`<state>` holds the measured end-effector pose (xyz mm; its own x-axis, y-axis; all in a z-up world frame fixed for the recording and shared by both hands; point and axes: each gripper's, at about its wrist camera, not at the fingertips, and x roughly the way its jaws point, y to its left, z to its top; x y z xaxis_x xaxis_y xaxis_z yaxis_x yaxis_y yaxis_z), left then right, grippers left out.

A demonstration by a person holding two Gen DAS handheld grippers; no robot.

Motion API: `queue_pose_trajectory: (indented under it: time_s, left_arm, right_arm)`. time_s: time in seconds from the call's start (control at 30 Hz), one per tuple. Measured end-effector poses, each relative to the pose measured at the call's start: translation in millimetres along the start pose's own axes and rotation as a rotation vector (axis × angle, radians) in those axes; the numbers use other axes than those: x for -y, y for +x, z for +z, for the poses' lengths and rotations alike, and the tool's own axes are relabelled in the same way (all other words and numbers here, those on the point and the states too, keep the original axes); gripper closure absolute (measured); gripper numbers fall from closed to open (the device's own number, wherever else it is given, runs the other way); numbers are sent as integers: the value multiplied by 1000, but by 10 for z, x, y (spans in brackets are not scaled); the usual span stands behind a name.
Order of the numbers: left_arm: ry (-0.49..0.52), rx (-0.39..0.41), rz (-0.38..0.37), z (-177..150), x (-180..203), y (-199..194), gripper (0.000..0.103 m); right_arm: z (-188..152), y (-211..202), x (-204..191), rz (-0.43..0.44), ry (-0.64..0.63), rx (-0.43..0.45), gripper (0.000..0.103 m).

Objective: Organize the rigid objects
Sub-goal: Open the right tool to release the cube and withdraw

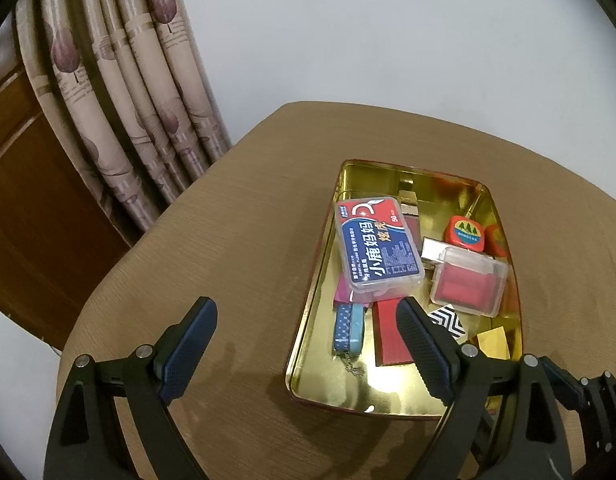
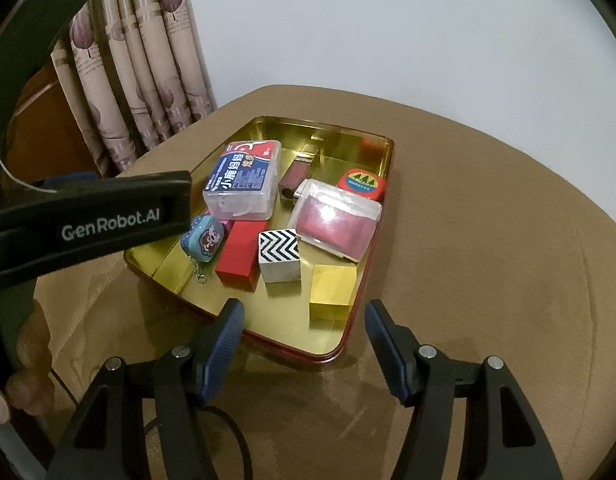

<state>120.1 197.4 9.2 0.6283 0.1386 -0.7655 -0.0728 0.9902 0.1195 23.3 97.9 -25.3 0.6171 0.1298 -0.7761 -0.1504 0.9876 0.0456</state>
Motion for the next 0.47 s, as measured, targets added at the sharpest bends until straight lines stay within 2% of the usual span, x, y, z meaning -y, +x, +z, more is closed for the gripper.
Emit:
queue_pose_trajectory:
  time_s: [0.47]
  left_arm:
    - [30,17,-32,-36,32,-45,14]
  right_arm:
    - [-5,10,-2,-4,1,-1,39]
